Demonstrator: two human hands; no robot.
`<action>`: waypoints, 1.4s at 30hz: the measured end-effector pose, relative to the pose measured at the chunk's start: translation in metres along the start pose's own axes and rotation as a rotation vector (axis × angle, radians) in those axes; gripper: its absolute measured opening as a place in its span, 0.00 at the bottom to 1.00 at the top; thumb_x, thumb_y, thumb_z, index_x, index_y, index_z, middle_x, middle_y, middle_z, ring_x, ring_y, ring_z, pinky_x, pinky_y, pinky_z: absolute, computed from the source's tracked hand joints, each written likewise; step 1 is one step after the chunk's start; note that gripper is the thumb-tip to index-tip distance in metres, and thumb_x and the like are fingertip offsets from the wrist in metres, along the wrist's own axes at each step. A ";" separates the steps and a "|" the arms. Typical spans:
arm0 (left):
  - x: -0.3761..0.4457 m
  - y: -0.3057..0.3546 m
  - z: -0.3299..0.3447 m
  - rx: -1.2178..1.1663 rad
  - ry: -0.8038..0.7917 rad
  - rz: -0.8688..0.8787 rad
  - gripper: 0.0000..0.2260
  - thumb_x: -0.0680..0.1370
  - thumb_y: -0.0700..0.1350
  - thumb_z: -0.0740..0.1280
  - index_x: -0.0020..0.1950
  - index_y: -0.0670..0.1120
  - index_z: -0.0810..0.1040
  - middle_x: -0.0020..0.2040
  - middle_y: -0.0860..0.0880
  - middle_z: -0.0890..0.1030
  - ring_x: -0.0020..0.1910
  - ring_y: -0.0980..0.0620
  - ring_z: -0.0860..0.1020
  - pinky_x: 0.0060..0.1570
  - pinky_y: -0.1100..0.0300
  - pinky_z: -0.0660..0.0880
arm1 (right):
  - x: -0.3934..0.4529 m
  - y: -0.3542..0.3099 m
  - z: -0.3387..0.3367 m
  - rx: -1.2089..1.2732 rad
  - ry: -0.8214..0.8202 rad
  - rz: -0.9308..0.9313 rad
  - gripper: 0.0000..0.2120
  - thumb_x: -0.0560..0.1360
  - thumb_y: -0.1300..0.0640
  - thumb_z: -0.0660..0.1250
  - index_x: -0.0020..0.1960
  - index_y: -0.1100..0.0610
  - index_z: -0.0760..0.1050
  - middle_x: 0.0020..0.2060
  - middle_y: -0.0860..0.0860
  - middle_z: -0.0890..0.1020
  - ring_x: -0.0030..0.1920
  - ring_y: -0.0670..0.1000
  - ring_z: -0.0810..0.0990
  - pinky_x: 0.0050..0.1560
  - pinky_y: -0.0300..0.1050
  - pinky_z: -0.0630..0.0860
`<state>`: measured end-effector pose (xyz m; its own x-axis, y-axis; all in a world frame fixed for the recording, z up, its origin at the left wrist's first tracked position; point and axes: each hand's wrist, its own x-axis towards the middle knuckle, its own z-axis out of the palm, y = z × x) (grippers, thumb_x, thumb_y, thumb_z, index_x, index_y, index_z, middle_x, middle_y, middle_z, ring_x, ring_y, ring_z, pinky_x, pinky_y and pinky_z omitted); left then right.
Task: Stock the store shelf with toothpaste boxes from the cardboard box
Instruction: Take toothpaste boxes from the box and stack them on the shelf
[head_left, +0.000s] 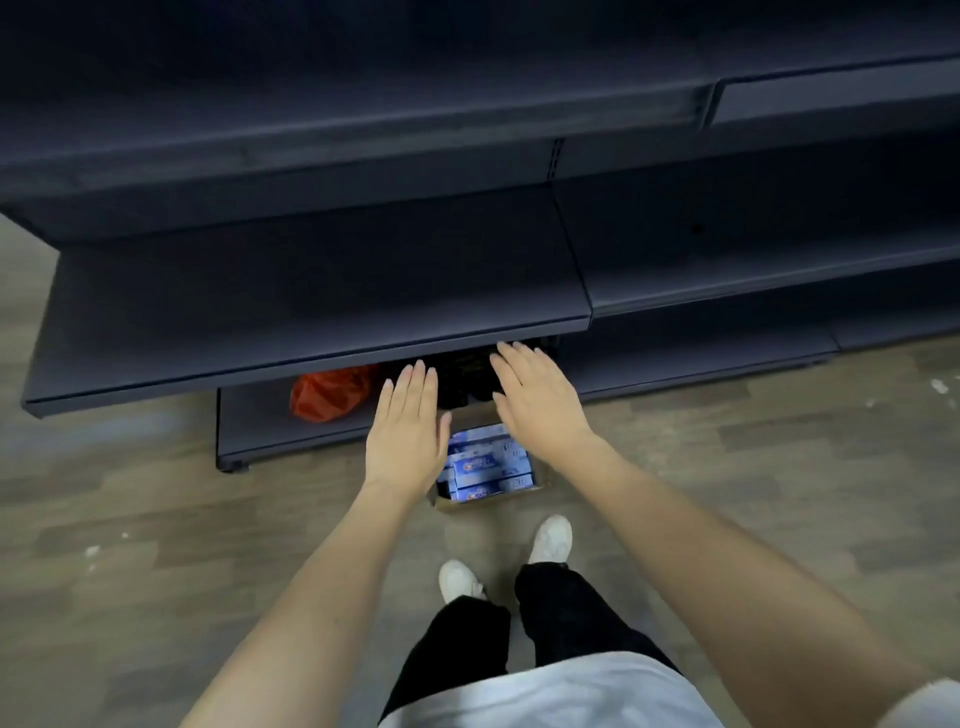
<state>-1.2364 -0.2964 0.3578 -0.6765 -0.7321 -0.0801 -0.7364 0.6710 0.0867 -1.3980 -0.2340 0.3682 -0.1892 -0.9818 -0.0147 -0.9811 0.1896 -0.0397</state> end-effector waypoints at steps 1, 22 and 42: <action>0.001 0.000 0.012 -0.008 -0.025 0.008 0.25 0.76 0.49 0.52 0.65 0.36 0.74 0.64 0.39 0.76 0.64 0.42 0.74 0.64 0.46 0.68 | -0.001 0.002 0.012 0.004 -0.022 -0.004 0.26 0.63 0.53 0.78 0.57 0.63 0.79 0.56 0.57 0.82 0.56 0.56 0.81 0.57 0.52 0.77; 0.094 -0.009 0.463 0.056 -0.641 0.031 0.33 0.80 0.53 0.58 0.77 0.40 0.45 0.78 0.44 0.48 0.77 0.47 0.47 0.74 0.53 0.43 | 0.045 0.061 0.462 -0.011 -0.610 -0.097 0.30 0.80 0.58 0.59 0.76 0.62 0.50 0.74 0.57 0.57 0.74 0.56 0.55 0.74 0.46 0.55; 0.120 -0.006 0.558 0.330 -0.745 0.268 0.29 0.81 0.46 0.54 0.77 0.39 0.43 0.77 0.41 0.48 0.76 0.45 0.48 0.75 0.51 0.44 | 0.065 0.054 0.588 -0.103 -0.854 -0.037 0.20 0.80 0.61 0.56 0.71 0.59 0.63 0.69 0.57 0.68 0.68 0.58 0.67 0.64 0.52 0.68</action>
<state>-1.3190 -0.3223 -0.2068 -0.5731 -0.3535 -0.7393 -0.4378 0.8947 -0.0884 -1.4391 -0.2836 -0.2222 -0.1016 -0.6375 -0.7637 -0.9927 0.1157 0.0354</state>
